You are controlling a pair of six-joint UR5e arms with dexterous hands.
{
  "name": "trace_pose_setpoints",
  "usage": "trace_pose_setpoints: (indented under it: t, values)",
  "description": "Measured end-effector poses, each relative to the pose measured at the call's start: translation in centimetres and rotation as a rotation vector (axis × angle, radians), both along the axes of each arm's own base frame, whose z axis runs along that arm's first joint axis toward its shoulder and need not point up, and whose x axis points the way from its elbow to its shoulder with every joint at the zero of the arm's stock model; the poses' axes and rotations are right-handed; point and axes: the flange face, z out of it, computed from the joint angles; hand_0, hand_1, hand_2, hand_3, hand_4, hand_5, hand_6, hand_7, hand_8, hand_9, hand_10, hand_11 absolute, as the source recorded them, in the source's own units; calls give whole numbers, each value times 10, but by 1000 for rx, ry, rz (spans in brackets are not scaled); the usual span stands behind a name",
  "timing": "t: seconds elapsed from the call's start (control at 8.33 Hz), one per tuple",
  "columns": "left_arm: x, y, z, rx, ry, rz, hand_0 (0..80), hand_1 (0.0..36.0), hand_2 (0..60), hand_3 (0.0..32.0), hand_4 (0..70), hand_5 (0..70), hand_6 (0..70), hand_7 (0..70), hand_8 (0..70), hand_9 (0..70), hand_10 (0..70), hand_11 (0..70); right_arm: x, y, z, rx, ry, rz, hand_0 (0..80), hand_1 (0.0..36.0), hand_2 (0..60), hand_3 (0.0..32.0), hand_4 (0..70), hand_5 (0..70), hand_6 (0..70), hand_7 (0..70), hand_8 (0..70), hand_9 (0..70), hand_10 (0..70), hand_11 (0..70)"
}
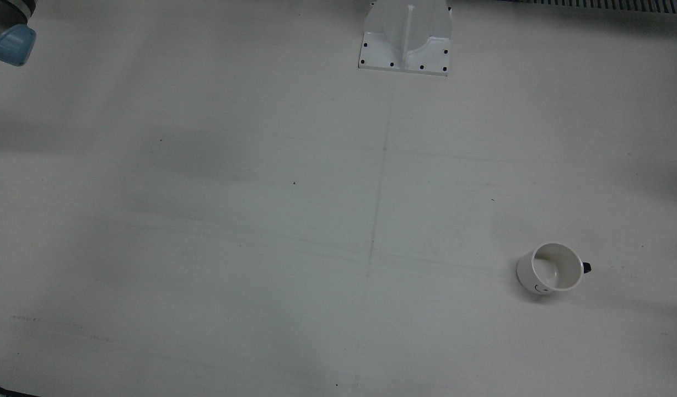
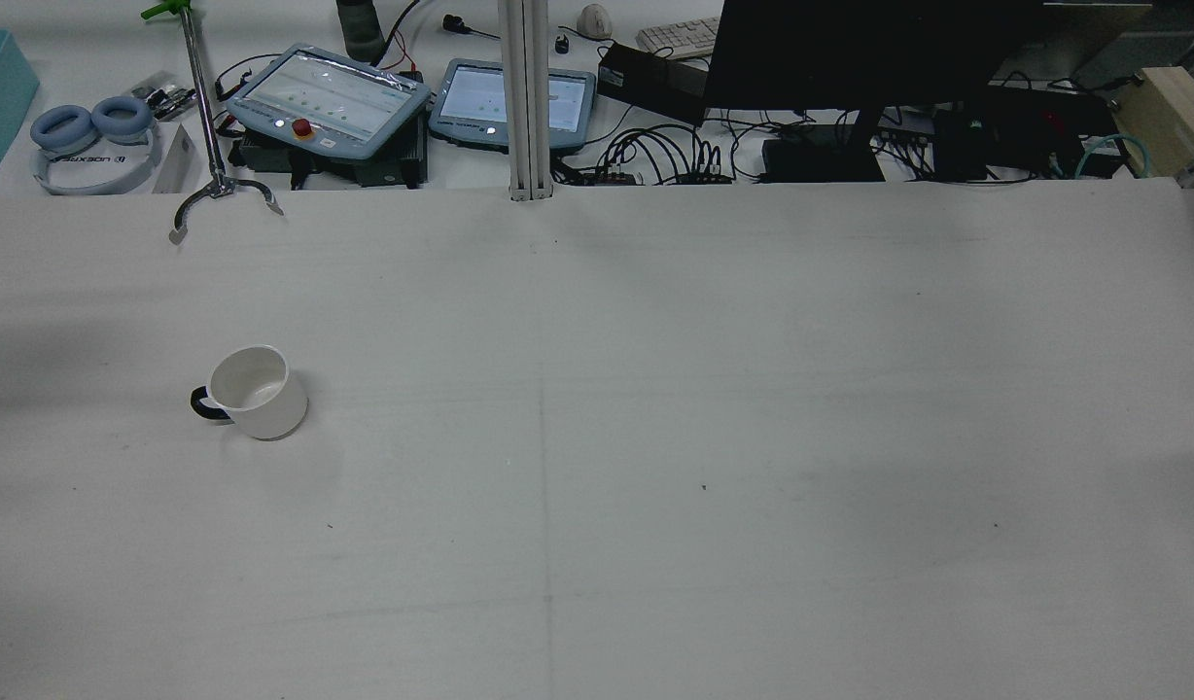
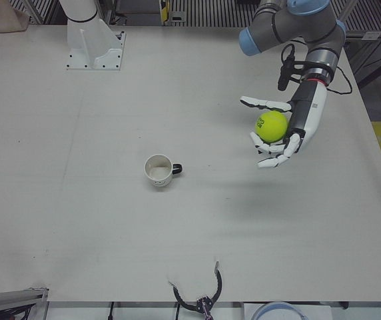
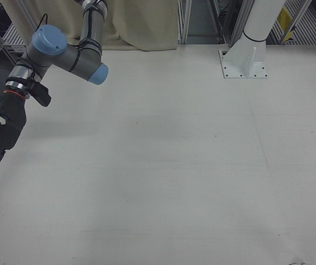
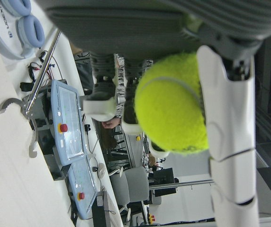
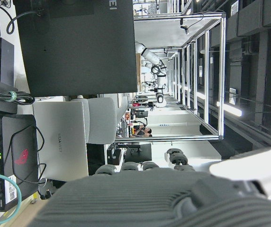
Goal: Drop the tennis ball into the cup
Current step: 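Move the left hand holding the tennis ball over the white mug, then open the left hand fingers to release the ball into the mug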
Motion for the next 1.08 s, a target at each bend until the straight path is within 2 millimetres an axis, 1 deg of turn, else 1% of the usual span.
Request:
trace_pose_setpoints:
  t: [0.24, 0.36, 0.48, 0.6, 0.72, 0.84, 0.96, 1.08]
  values:
    - [74, -1, -14, 46, -32, 90, 568, 124, 6, 0, 156, 262, 700, 700, 468, 587, 482, 693, 1, 0, 0, 0, 0, 1, 0, 0, 0, 0, 0, 0, 0, 0, 0, 0, 0, 0]
    - [117, -2, -23, 60, -41, 137, 564, 128, 0, 0, 160, 242, 700, 700, 466, 588, 479, 688, 1, 0, 0, 0, 0, 1, 0, 0, 0, 0, 0, 0, 0, 0, 0, 0, 0, 0]
    - [165, -4, -37, 73, -51, 189, 562, 128, 1, 0, 160, 233, 700, 700, 459, 586, 473, 679, 1, 0, 0, 0, 0, 1, 0, 0, 0, 0, 0, 0, 0, 0, 0, 0, 0, 0]
    - [201, -9, -44, 77, -59, 225, 558, 122, 5, 0, 164, 250, 700, 700, 463, 579, 465, 668, 1, 0, 0, 0, 0, 1, 0, 0, 0, 0, 0, 0, 0, 0, 0, 0, 0, 0]
    - [222, -15, -46, 73, -64, 244, 555, 129, 4, 0, 166, 226, 700, 700, 443, 553, 438, 628, 1, 0, 0, 0, 0, 1, 0, 0, 0, 0, 0, 0, 0, 0, 0, 0, 0, 0]
    - [233, -20, -45, 69, -68, 253, 551, 141, 26, 0, 161, 208, 700, 692, 387, 457, 344, 501, 1, 0, 0, 1, 0, 1, 0, 0, 0, 0, 0, 0, 0, 0, 0, 0, 0, 0]
    - [239, -22, -45, 68, -70, 258, 516, 142, 85, 0, 132, 157, 553, 329, 237, 235, 147, 229, 1, 0, -1, 1, 0, 1, 0, 0, 0, 0, 0, 0, 0, 0, 0, 0, 0, 0]
    - [242, -22, -45, 69, -73, 262, 485, 138, 107, 0, 112, 96, 290, 96, 101, 74, 32, 59, 1, 0, -1, 2, 0, 2, 0, 0, 0, 0, 0, 0, 0, 0, 0, 0, 0, 0]
